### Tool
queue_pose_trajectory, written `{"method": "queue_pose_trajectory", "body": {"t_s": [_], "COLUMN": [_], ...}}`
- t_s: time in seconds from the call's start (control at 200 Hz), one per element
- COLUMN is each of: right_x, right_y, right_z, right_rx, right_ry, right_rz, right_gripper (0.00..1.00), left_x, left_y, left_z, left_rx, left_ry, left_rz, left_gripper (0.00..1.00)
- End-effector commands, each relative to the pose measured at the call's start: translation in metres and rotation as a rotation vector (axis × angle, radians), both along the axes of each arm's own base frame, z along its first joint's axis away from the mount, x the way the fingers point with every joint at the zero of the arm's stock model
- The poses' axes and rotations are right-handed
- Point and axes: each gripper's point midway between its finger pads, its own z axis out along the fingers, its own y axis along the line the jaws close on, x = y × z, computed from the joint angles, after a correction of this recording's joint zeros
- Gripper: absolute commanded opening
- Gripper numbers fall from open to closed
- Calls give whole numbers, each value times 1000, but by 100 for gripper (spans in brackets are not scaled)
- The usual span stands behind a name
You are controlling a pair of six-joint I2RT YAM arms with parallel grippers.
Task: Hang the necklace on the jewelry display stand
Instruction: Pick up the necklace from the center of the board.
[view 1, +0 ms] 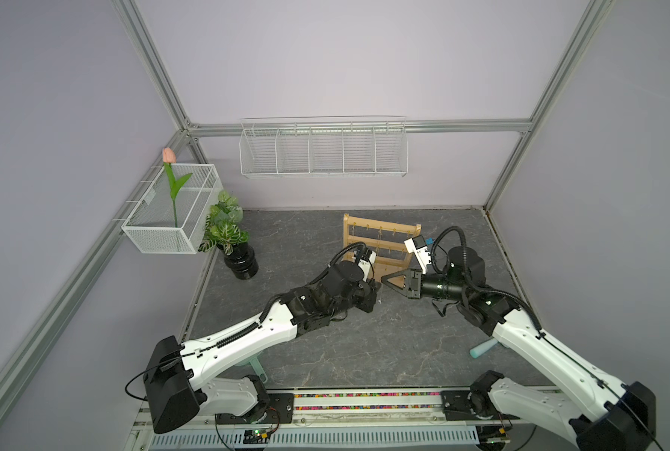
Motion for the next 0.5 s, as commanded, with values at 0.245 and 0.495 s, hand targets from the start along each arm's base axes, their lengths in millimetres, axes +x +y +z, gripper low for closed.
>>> {"method": "queue_pose_trajectory", "body": {"t_s": [0.245, 0.495], "right_x": [-5, -4], "right_y": [7, 8], "right_z": [-3, 0], "right_rx": [29, 46], "right_ry": [21, 27], "right_rz": [21, 17], "right_gripper": [7, 7], "left_x": [9, 10], "left_y": [-1, -3], "left_z": [21, 23], "left_rx": [-36, -44], "left_ry": [-71, -104], "left_rz": [26, 31], "left_gripper": [23, 26]}}
